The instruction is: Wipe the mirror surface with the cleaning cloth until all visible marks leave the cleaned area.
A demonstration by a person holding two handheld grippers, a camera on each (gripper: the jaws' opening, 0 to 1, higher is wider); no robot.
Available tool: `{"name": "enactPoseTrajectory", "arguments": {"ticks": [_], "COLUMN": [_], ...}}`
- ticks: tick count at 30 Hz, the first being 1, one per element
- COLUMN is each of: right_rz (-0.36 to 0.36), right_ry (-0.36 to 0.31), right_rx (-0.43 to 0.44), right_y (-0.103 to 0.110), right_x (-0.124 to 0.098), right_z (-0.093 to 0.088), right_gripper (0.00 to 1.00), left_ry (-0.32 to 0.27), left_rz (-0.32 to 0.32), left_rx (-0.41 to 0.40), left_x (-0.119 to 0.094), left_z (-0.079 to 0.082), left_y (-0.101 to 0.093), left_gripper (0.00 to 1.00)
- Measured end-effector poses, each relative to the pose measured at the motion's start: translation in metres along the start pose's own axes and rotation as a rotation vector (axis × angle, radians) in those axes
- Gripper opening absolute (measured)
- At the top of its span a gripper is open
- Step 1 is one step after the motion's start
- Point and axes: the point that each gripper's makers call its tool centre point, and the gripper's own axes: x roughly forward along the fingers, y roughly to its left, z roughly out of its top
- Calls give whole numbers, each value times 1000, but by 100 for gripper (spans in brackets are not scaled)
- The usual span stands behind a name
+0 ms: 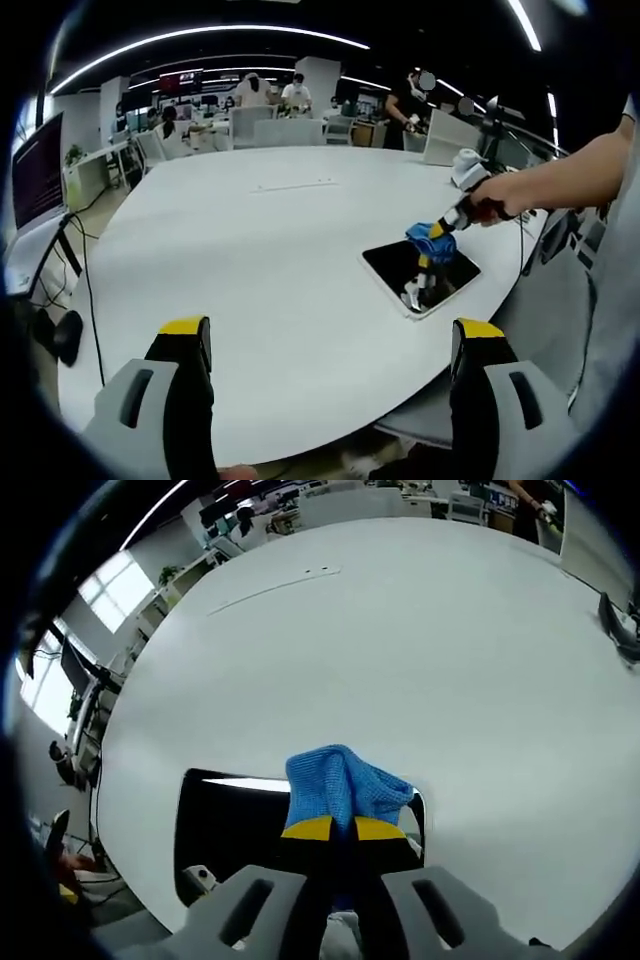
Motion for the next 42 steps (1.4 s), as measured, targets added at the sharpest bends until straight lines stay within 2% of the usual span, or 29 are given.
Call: {"name": "enactPoseTrajectory", "arguments": {"ticks": [6, 14, 22, 42], "right_rz": [0, 10, 6, 58], "right_ry": [20, 22, 34, 50], "right_rx": [19, -15, -30, -57], "right_y": [3, 22, 30, 85], "right_x": [2, 2, 12, 16], "right_z": [0, -1, 2, 1], "right_gripper": [0, 1, 0, 0], "left_ry": [-3, -2, 8, 19], "left_rz": [2, 3, 3, 2], "left_rx": [0, -6, -15, -13], "left_x": [-1, -1, -3, -3], "left_z": [2, -2, -9, -12], "left_y": [2, 3, 6, 6], "left_gripper": [99, 99, 99, 99]}}
